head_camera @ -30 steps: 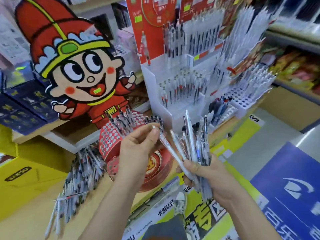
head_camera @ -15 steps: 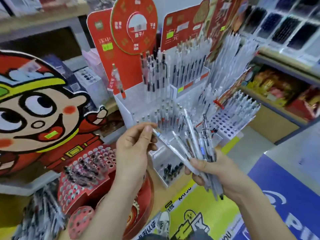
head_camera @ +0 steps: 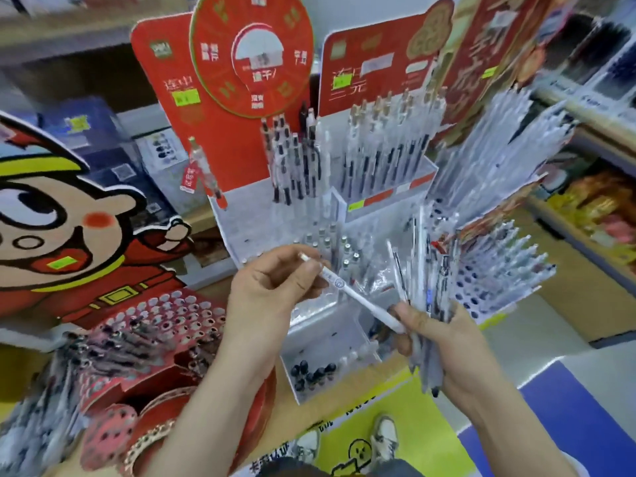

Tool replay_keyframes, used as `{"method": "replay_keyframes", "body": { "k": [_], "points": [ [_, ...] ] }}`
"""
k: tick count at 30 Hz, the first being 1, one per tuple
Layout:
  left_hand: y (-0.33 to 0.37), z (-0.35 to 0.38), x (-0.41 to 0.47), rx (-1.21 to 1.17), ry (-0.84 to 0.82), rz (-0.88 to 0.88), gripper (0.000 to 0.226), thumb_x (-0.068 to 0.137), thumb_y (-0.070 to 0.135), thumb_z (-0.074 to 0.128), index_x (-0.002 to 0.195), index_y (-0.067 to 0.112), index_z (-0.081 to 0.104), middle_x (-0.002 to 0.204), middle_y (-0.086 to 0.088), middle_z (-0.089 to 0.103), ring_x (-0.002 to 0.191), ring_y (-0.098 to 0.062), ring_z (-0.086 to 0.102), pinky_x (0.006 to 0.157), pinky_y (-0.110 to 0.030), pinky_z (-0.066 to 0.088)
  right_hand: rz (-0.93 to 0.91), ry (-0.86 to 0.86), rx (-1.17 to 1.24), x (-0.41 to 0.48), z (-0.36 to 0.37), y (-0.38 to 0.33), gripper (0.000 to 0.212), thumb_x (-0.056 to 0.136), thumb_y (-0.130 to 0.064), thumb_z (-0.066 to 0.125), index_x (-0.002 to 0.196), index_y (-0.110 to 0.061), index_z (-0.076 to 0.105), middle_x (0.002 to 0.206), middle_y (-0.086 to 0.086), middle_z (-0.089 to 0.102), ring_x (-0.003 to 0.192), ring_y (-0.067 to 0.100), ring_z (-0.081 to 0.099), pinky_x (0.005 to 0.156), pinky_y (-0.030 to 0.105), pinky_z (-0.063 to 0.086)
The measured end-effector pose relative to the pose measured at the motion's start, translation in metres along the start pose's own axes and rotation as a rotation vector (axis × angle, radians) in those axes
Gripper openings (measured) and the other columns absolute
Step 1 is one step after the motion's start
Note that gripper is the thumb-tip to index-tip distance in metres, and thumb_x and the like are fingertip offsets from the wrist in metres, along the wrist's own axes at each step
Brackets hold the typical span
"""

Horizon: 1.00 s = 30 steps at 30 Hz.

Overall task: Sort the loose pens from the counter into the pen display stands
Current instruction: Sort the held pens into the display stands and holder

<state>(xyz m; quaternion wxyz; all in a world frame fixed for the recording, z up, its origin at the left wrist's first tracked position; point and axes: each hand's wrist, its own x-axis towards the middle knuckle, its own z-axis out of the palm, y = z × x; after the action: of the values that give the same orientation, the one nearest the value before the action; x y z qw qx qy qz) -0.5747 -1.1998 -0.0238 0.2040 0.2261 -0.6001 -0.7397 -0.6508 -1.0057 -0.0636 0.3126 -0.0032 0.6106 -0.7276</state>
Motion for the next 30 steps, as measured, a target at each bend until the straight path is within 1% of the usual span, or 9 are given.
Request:
{"method": "replay_keyframes", "body": {
  "k": [4, 7, 11, 15, 17, 21, 25, 27, 30],
  "points": [
    [0.000, 0.024, -0.009, -0.036, 0.217, 0.062, 0.017, 0.075, 0.024, 0.064, 0.084, 0.010, 0.067, 0.066, 0.002, 0.063, 0.057, -0.011, 0.056, 0.056, -0.021, 0.049, 0.054, -0.102, -0.004, 0.020, -0.033, -0.012, 0.071, 0.045, -0.040, 0.096, 0.089, 0.006, 0.065, 0.069, 0.020, 0.063, 0.047, 0.022, 0.056, 0.044, 0.028, 0.046],
    [0.001, 0.034, -0.020, 0.019, 0.302, 0.086, 0.021, 0.077, 0.024, 0.062, 0.086, 0.006, 0.065, 0.062, 0.003, 0.061, 0.054, -0.010, 0.054, 0.053, -0.019, 0.047, 0.123, -0.287, -0.022, 0.028, -0.043, -0.027, 0.064, 0.037, -0.044, 0.097, 0.078, -0.001, 0.072, 0.062, 0.019, 0.060, 0.045, 0.023, 0.053, 0.046, 0.028, 0.047],
    [0.001, 0.034, -0.041, 0.055, 0.421, 0.073, 0.015, 0.091, 0.013, 0.056, 0.095, 0.005, 0.067, 0.065, -0.001, 0.059, 0.055, -0.009, 0.054, 0.046, -0.014, 0.042, 0.234, -0.414, -0.021, 0.031, -0.035, -0.030, 0.064, 0.060, -0.019, 0.085, 0.110, 0.014, 0.061, 0.044, 0.014, 0.051, 0.039, 0.020, 0.051, 0.048, 0.024, 0.050],
    [0.002, 0.027, -0.055, 0.051, 0.511, 0.104, 0.015, 0.093, 0.012, 0.053, 0.093, 0.011, 0.068, 0.073, -0.007, 0.062, 0.062, -0.015, 0.056, 0.054, -0.019, 0.048, 0.302, -0.544, -0.129, 0.028, -0.013, -0.023, 0.096, 0.035, -0.034, 0.099, 0.108, 0.012, 0.059, 0.083, 0.027, 0.070, 0.062, 0.033, 0.064, 0.048, 0.030, 0.052],
    [0.003, 0.019, -0.060, 0.061, 0.547, 0.115, 0.016, 0.094, 0.010, 0.053, 0.092, 0.012, 0.069, 0.078, -0.009, 0.064, 0.065, -0.016, 0.058, 0.058, -0.022, 0.051, 0.321, -0.580, -0.146, 0.025, -0.002, -0.017, 0.103, 0.024, -0.042, 0.099, 0.105, 0.008, 0.060, 0.090, 0.028, 0.071, 0.070, 0.039, 0.067, 0.048, 0.031, 0.053],
    [0.005, -0.007, -0.070, 0.127, 0.610, 0.120, 0.018, 0.095, 0.010, 0.053, 0.091, 0.015, 0.070, 0.073, 0.000, 0.063, 0.068, -0.015, 0.058, 0.067, -0.032, 0.053, 0.348, -0.608, -0.039, 0.019, 0.021, -0.007, 0.076, 0.021, -0.039, 0.100, 0.082, -0.004, 0.071, 0.074, 0.019, 0.069, 0.053, 0.028, 0.064, 0.045, 0.027, 0.050],
    [0.009, -0.032, -0.075, 0.156, 0.606, 0.103, 0.019, 0.096, 0.009, 0.051, 0.097, 0.012, 0.070, 0.072, 0.004, 0.063, 0.070, -0.013, 0.059, 0.070, -0.031, 0.056, 0.323, -0.613, -0.061, 0.010, 0.044, 0.001, 0.083, 0.033, -0.030, 0.101, 0.097, 0.006, 0.063, 0.073, 0.017, 0.069, 0.054, 0.026, 0.063, 0.050, 0.028, 0.052],
    [0.011, -0.042, -0.074, 0.141, 0.587, 0.079, 0.020, 0.097, 0.011, 0.051, 0.102, 0.013, 0.070, 0.073, 0.005, 0.063, 0.070, -0.011, 0.060, 0.072, -0.029, 0.057, 0.306, -0.616, -0.056, 0.006, 0.055, 0.002, 0.053, 0.054, -0.014, 0.089, 0.095, 0.007, 0.062, 0.070, 0.016, 0.068, 0.052, 0.024, 0.063, 0.048, 0.028, 0.052],
    [0.014, -0.057, -0.071, 0.071, 0.541, 0.042, 0.024, 0.099, 0.017, 0.048, 0.105, 0.013, 0.071, 0.080, 0.000, 0.065, 0.075, -0.012, 0.062, 0.071, -0.029, 0.057, 0.291, -0.617, -0.072, 0.001, 0.067, 0.004, 0.026, 0.062, 0.000, 0.072, 0.086, 0.004, 0.065, 0.067, 0.017, 0.066, 0.050, 0.022, 0.060, 0.046, 0.026, 0.050]
  ]
}}
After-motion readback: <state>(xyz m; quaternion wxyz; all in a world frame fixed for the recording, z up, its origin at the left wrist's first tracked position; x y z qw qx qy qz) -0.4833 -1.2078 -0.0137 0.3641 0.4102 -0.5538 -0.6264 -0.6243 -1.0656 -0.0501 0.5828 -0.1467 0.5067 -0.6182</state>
